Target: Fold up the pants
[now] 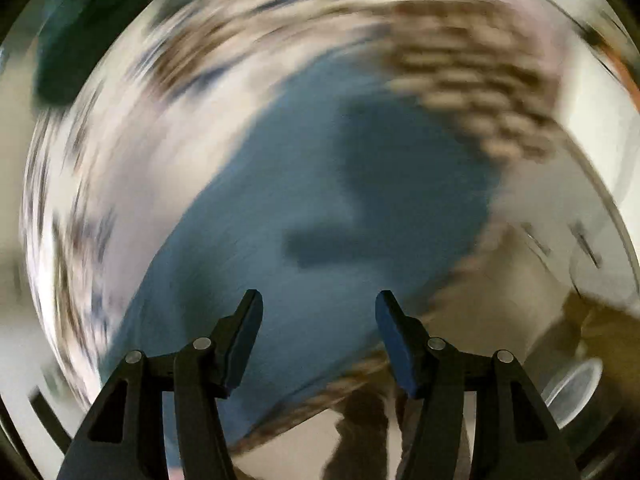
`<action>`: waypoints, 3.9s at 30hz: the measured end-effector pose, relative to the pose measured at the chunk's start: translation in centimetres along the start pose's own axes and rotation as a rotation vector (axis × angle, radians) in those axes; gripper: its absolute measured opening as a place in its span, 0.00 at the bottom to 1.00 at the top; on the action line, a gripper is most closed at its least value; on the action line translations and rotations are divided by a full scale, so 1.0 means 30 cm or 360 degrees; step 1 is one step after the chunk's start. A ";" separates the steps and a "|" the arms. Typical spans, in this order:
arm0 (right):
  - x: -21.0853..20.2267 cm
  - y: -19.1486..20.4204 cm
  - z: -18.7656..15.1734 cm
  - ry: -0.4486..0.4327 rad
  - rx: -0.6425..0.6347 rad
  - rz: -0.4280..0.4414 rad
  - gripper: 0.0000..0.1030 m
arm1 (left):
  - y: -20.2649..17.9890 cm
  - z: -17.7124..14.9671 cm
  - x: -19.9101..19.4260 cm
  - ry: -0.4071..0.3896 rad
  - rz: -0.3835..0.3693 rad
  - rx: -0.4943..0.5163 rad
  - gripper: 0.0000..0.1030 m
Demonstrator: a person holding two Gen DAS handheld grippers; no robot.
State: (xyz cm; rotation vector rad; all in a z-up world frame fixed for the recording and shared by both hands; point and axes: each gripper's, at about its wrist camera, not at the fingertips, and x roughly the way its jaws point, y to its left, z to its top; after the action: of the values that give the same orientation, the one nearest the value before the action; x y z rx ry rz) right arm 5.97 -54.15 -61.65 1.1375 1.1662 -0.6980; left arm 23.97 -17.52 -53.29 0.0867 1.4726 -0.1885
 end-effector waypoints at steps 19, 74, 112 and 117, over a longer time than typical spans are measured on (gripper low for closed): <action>0.080 -0.180 0.158 -0.0124 -0.0019 0.0160 0.57 | -0.685 -0.054 0.169 0.0120 0.0137 0.0388 0.95; 0.362 -0.272 0.160 0.0182 0.0291 0.1111 0.56 | -0.786 -0.016 0.464 0.0391 0.0068 0.0334 1.00; -0.057 0.602 -0.277 -0.0164 -0.0570 0.0726 0.06 | 0.065 0.044 0.201 0.0197 -0.0029 -0.0329 1.00; 0.115 0.885 -0.598 -0.0018 -0.0824 0.0643 0.06 | 0.470 -0.079 0.211 0.0285 -0.0002 -0.0628 1.00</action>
State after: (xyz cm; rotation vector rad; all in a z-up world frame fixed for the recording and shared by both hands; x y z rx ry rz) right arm 24.55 -28.40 -56.23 0.8819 0.9867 -0.0786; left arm 24.73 -3.73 -60.60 -0.2223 1.6625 0.1139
